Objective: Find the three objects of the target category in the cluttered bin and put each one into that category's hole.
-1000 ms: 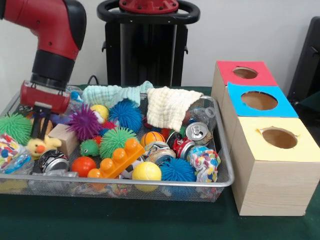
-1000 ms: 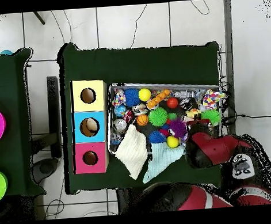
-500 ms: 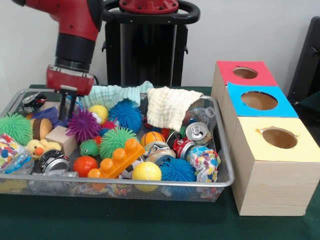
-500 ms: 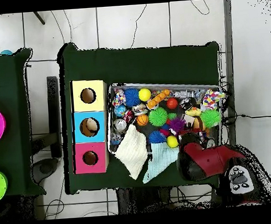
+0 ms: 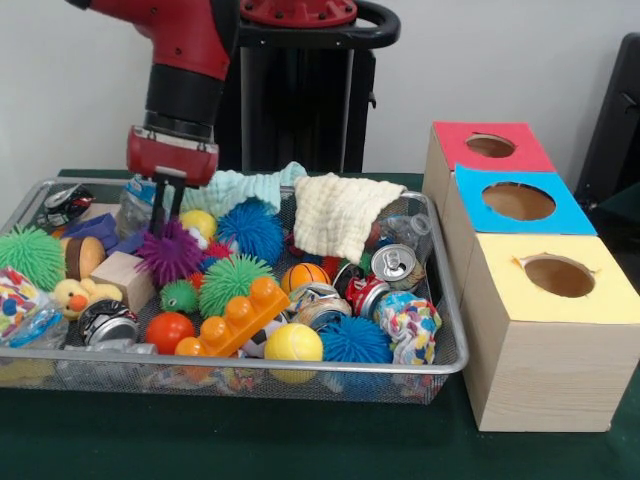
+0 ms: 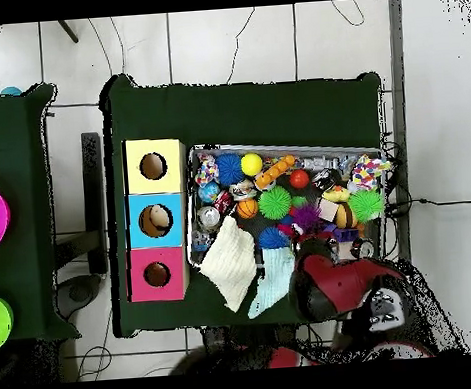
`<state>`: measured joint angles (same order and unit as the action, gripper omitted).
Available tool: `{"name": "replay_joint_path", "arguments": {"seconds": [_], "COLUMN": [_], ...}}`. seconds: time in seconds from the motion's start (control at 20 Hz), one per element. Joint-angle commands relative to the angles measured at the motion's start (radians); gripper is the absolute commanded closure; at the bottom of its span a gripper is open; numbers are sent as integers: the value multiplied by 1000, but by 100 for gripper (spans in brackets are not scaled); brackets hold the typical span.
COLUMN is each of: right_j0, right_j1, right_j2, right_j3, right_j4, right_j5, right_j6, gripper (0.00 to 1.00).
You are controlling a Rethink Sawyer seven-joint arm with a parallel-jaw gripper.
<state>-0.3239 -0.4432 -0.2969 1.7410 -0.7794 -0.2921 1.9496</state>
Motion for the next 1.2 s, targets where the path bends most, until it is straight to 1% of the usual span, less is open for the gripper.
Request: {"name": "replay_joint_path", "arguments": {"seconds": [0.05,0.1,0.15,0.2,0.25,0.35,0.4,0.45,0.55,0.65,0.7,0.75,0.9,1.0,1.05,1.1,1.2], "right_j0": [178,190,217,231,260,289,289,280,279,295,299,301,299,285,264,258,220], "right_j1": [284,298,333,357,415,481,491,487,487,501,502,497,492,478,446,430,392], "right_j2": [-160,-177,-211,-229,-263,-291,-286,-260,-241,-255,-260,-262,-269,-246,-200,-182,-121], "right_j3": [-162,-172,-194,-209,-248,-303,-318,-341,-374,-401,-402,-405,-402,-399,-386,-375,-345], "right_j4": [258,283,335,372,447,534,546,536,538,551,553,544,527,512,484,477,494], "right_j5": [-145,-147,-154,-161,-166,-156,-150,-121,-73,-36,-32,-14,-6,-9,16,22,54], "right_j6": [34,31,25,22,18,15,16,21,27,21,23,21,30,47,65,78,128], "gripper": [100,100,100,100,100,100,100,100,100,100,100,100,100,100,100,100,100]}}
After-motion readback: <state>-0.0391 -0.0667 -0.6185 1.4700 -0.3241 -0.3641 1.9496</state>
